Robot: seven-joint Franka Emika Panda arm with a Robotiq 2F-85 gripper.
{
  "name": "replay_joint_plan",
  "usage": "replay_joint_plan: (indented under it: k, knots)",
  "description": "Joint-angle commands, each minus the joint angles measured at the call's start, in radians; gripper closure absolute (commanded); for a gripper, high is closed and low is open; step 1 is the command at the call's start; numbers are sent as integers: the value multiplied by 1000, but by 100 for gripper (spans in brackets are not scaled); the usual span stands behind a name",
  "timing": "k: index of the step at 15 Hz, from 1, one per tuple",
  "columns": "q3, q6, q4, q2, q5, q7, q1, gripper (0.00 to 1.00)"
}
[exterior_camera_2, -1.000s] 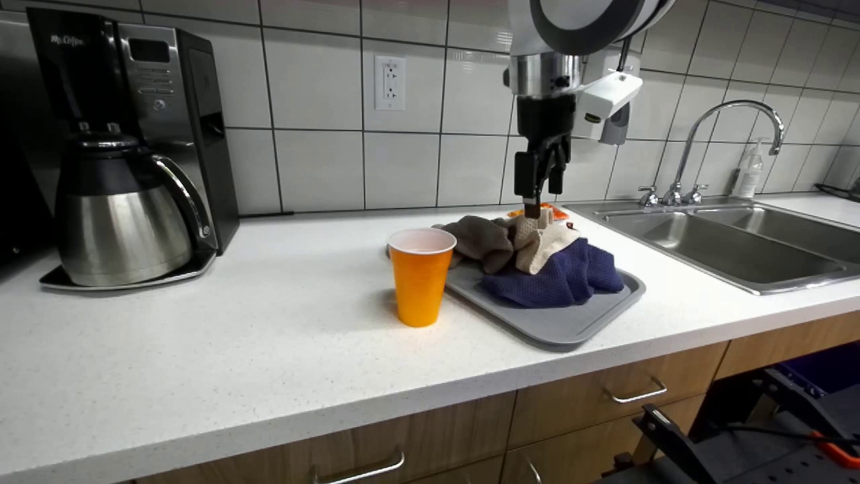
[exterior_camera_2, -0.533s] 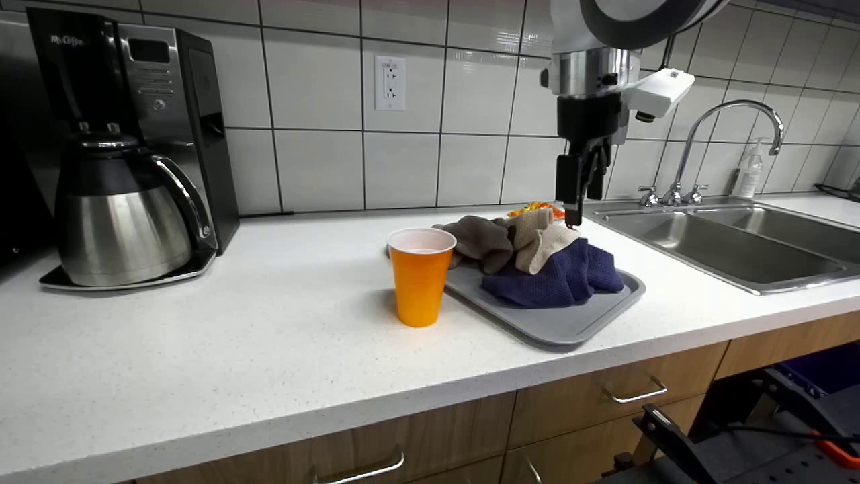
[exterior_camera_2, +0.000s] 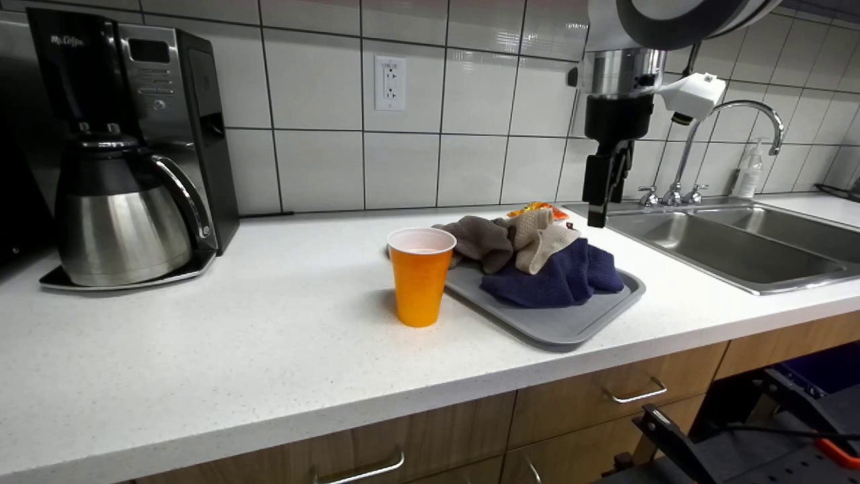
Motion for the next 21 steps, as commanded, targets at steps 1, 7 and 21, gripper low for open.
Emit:
replay_joint_plan:
  k: [1,7,21]
  knots:
    - [-34,92,-48,-45,79,-100,-18,0]
    - [-76,170,-45,-22,237,-242,5,0]
    - [-68,152,-30,-4,278,-260,-7,0]
